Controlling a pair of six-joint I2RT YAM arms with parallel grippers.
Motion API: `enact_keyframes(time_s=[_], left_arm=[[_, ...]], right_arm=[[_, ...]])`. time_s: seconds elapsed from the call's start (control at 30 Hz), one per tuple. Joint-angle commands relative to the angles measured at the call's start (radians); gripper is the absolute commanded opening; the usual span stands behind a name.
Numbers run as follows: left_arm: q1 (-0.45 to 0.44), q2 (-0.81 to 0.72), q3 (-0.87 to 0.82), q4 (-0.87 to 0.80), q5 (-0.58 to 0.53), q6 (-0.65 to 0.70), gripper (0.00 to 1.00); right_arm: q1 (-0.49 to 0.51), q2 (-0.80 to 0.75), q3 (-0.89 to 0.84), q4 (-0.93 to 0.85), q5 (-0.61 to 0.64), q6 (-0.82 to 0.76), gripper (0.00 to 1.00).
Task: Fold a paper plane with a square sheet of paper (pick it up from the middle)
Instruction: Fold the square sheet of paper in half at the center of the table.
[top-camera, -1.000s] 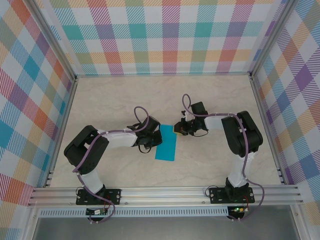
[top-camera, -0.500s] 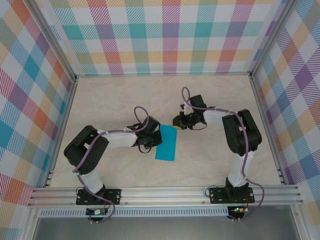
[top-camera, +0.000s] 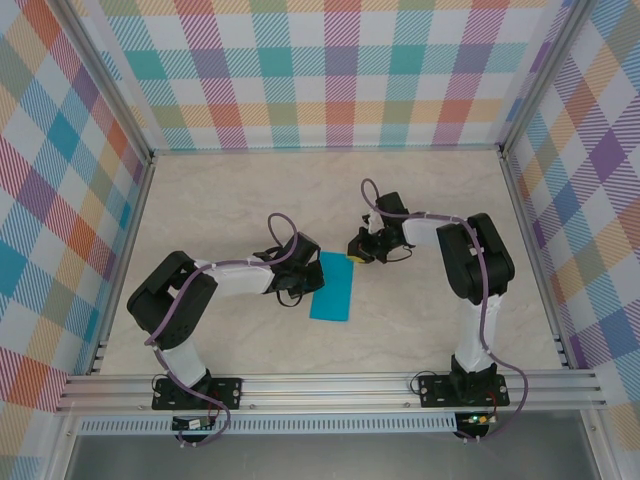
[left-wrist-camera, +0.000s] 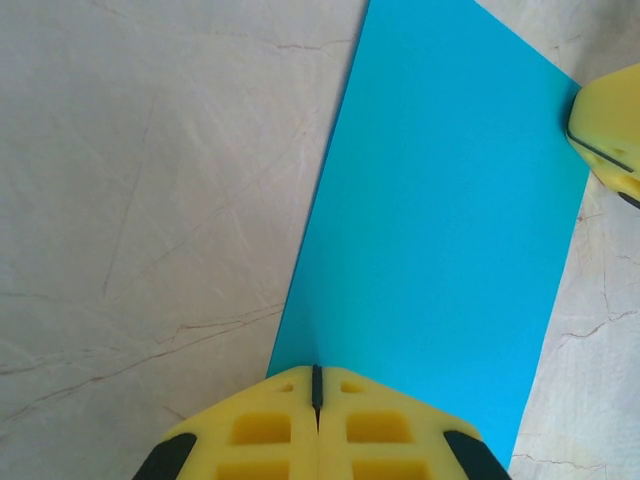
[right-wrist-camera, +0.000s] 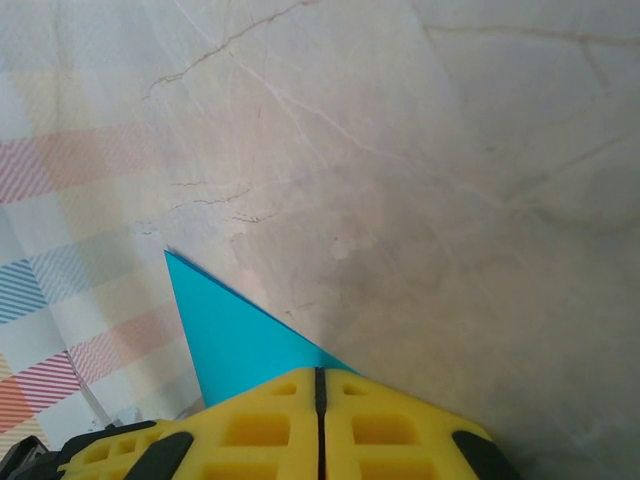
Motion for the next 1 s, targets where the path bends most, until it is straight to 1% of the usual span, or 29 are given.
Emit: enact_keyframes(time_s=[0.0, 0.13, 0.23, 0.3, 0.5, 0.6, 0.7, 0.8, 0.9, 0.97], left_arm=[[-0.017, 0.018, -0.048, -0.130, -0.053, -0.001, 0.00], [-0.018, 0.016, -0.049, -0.126, -0.051, -0.002, 0.00], [-0.017, 0.015, -0.048, -0.131, -0.055, -0.001, 0.00], [-0.019, 0.018, -0.046, -0.129, -0.053, 0.001, 0.00], [-0.019, 0.028, -0.036, -0.128, -0.047, 0.003, 0.00], [-0.018, 0.029, -0.036, -0.128, -0.049, 0.003, 0.00], [-0.017, 0.030, -0.034, -0.129, -0.047, 0.003, 0.00], [-0.018, 0.030, -0.033, -0.132, -0.054, 0.003, 0.00], [-0.019, 0.030, -0.035, -0.144, -0.070, 0.003, 0.00], [-0.019, 0.029, -0.038, -0.147, -0.071, 0.002, 0.00]], right_arm=[[-0.006, -0.006, 0.012, -0.060, -0.026, -0.005, 0.09], [-0.038, -0.047, 0.024, -0.003, -0.128, 0.026, 0.10], [-0.040, -0.063, 0.026, -0.012, -0.088, 0.010, 0.10], [-0.041, -0.053, -0.001, 0.025, -0.060, 0.011, 0.11], [-0.040, -0.001, -0.034, 0.032, -0.048, 0.013, 0.10], [-0.040, 0.014, -0.043, 0.016, -0.016, -0.002, 0.10], [-0.040, 0.032, -0.038, -0.030, 0.041, -0.014, 0.10], [-0.041, 0.030, -0.018, -0.052, 0.012, -0.020, 0.11], [-0.040, 0.009, 0.054, -0.146, -0.007, -0.040, 0.11], [-0.042, -0.052, 0.044, -0.138, 0.002, -0.037, 0.12]])
